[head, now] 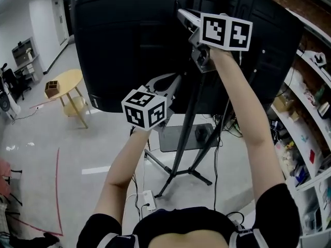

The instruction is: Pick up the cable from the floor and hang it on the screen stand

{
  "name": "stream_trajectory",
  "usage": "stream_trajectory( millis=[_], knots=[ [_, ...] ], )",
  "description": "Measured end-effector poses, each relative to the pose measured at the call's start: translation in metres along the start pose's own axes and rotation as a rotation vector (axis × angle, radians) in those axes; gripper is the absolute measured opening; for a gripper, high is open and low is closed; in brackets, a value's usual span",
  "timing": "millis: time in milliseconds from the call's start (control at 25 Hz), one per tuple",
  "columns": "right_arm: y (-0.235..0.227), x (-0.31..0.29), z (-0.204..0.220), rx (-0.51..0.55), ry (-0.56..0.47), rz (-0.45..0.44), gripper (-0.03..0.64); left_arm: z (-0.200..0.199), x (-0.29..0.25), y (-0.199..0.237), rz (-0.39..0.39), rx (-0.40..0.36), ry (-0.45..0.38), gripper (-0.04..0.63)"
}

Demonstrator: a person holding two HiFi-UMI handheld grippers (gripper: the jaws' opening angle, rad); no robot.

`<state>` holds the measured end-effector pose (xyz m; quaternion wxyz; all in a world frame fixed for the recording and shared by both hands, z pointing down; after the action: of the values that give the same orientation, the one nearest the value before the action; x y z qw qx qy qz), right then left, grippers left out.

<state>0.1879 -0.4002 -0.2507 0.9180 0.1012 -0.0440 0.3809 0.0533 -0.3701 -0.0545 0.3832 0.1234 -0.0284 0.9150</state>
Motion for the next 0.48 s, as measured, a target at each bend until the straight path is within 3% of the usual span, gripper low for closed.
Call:
stream_trajectory(
  millis=[160, 480],
  knots=[
    [-0.009, 0.045, 0.012, 0.001, -0.014, 0.033, 0.067, 0.019, -0.015, -0.031, 0.036, -0.081, 0.002, 0.008],
    [0.002, 0.092, 0.069, -0.074, -0.003, 0.012, 0.067, 0.051, -0.003, -0.074, 0.064, -0.051, 0.012, 0.008]
  ],
)
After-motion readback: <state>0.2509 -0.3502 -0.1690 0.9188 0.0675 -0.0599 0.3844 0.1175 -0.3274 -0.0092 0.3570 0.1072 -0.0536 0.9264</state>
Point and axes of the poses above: the fingertips, and each gripper's own axes: x backward along the fingers, y to its left, z out of its underside, the point moved 10 cm from there along x, backward along the fingers, and after that the axes turned 11 degrees about -z, right-handed, at the moved point
